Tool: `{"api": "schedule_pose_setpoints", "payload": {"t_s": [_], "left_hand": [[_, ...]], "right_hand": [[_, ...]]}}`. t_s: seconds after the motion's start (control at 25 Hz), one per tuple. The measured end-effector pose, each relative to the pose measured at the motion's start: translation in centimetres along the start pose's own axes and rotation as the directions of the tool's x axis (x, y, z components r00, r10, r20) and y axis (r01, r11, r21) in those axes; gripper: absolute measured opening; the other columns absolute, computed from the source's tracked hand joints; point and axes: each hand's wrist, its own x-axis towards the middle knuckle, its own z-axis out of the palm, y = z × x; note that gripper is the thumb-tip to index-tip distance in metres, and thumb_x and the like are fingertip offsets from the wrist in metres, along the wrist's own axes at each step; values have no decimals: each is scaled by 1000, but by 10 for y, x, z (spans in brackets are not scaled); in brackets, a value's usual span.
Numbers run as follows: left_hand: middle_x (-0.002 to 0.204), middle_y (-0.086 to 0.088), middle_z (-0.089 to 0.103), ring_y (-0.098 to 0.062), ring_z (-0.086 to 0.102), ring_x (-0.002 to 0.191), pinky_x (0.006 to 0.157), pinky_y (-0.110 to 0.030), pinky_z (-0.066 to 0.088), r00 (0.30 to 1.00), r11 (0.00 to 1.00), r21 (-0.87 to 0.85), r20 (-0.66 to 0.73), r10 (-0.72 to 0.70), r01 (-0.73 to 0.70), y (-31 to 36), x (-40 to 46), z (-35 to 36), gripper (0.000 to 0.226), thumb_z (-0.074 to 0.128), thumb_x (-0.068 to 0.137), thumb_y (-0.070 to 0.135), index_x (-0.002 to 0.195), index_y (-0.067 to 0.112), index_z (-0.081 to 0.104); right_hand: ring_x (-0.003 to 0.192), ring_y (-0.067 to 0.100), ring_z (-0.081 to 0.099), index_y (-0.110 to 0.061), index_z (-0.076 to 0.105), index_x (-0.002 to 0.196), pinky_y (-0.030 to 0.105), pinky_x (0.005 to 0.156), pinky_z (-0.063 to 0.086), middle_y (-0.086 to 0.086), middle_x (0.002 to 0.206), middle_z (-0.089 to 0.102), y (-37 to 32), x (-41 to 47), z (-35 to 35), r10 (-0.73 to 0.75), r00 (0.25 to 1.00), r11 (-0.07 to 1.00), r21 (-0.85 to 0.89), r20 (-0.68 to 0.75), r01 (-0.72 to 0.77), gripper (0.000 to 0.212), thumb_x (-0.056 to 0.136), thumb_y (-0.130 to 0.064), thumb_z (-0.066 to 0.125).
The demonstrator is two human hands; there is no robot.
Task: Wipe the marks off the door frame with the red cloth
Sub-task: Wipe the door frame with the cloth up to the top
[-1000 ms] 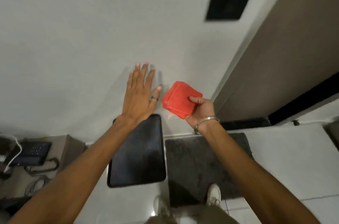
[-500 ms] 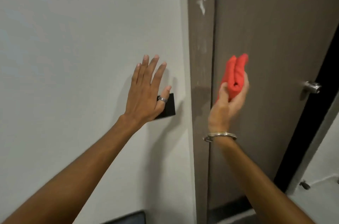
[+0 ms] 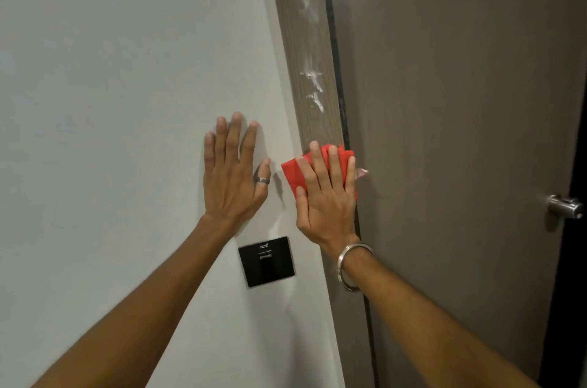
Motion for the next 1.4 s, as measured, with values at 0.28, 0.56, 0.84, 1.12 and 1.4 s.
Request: {"api": "schedule_pose_setpoints", "payload": {"t_s": [0.28,0.56,0.84,1.12,1.4], "left_hand": [[176,-15,12,-37,10,162,131,-52,3,997,995,95,-71,-34,41,-10,38,11,71,33,108,53,168,21,13],[176,-13,12,-36,12,162,131,-51,2,995,993,116,-102,-3,15,-12,34,18,75,33,106,59,168,23,12],[176,-13,10,-36,8,162,130,-44,-12,994,990,144,-106,10,5,-14,35,17,75,32,106,57,169,24,8],[176,-12,10,-36,9,162,131,-45,-9,995,990,139,-97,14,0,-17,35,13,75,31,106,58,169,24,9],[176,-12,11,-36,10,162,130,-43,-11,996,993,113,-91,-3,14,-14,33,14,73,30,107,58,169,25,8]], "right_hand": [[165,27,6,-26,24,164,55,134,6,-5,177,5,17,-107,1,-72,995,997,-31,71,75,77,98,-45,58],[164,33,16,-22,28,164,61,132,10,6,174,23,6,59,-8,-67,996,996,49,-63,70,66,106,-51,43],[164,32,12,-25,28,165,57,133,4,6,175,19,43,20,-15,-525,841,847,-22,129,532,63,108,-49,41],[163,32,14,-25,35,163,56,134,5,4,174,21,45,-12,-21,-606,780,790,10,155,613,63,105,-49,47],[165,29,8,-26,32,162,59,132,10,6,172,25,23,6,-8,-146,989,986,81,-16,147,65,103,-46,51]]}}
